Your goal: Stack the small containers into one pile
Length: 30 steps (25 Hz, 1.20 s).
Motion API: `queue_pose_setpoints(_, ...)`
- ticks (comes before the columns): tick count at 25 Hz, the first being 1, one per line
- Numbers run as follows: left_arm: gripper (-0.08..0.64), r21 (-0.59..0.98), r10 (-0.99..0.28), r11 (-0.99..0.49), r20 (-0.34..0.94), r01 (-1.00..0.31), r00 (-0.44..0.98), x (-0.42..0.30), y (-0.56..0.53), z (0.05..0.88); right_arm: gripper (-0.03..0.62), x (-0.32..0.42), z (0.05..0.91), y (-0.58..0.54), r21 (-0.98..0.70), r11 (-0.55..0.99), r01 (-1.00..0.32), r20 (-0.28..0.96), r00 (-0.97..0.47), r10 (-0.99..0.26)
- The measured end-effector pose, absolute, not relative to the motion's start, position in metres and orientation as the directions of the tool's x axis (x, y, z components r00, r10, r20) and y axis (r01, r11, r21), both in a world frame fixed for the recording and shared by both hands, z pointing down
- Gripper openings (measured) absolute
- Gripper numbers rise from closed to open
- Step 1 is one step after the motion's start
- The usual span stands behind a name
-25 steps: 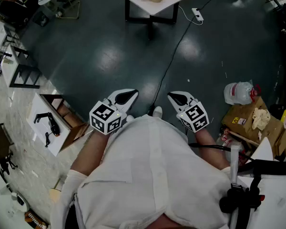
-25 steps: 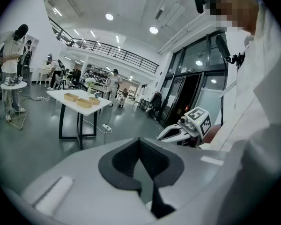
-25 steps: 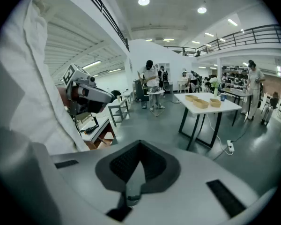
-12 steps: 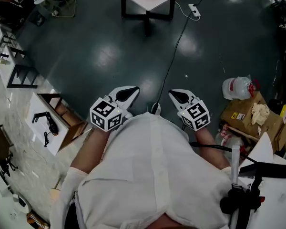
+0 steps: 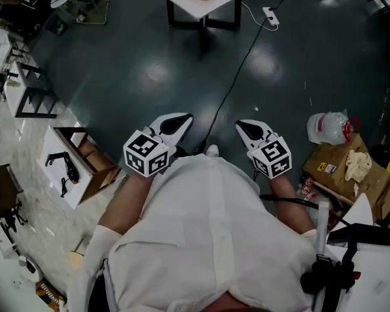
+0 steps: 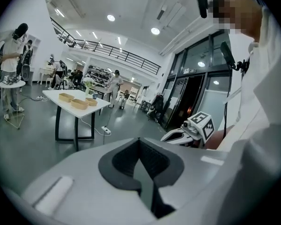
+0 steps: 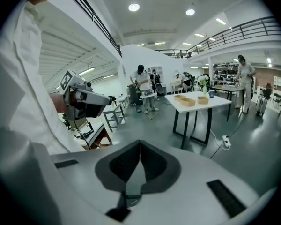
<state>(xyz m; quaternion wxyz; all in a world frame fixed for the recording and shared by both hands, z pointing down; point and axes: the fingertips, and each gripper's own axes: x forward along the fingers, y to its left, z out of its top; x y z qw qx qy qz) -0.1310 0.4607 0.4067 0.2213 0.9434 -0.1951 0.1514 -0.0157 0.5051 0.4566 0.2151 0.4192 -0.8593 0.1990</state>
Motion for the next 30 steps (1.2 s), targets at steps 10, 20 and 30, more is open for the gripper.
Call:
queue_pose_setpoints(10,0.008,0.355,-0.265,-0.841,0.389,-0.409,0.882,-0.094,0.416,0.408,0.005,0.017,0.468,0.467,-0.18,0.522,-0.833,0.535,-0.529,-0.659)
queue_pose_setpoints(20,0.006,0.401,-0.196,-0.861,0.308,-0.313,0.931,-0.045,0.296,0.413,0.005,0.053,0.468,0.374,-0.149,0.466,-0.872,0.596,-0.456,-0.661)
queue_pose_setpoints(30,0.008,0.426,-0.169,-0.858,0.292,-0.286,0.941,-0.049,0.194,0.419,0.005,0.052,0.461,0.251,-0.106,0.477,-0.872,0.613,-0.435,-0.659)
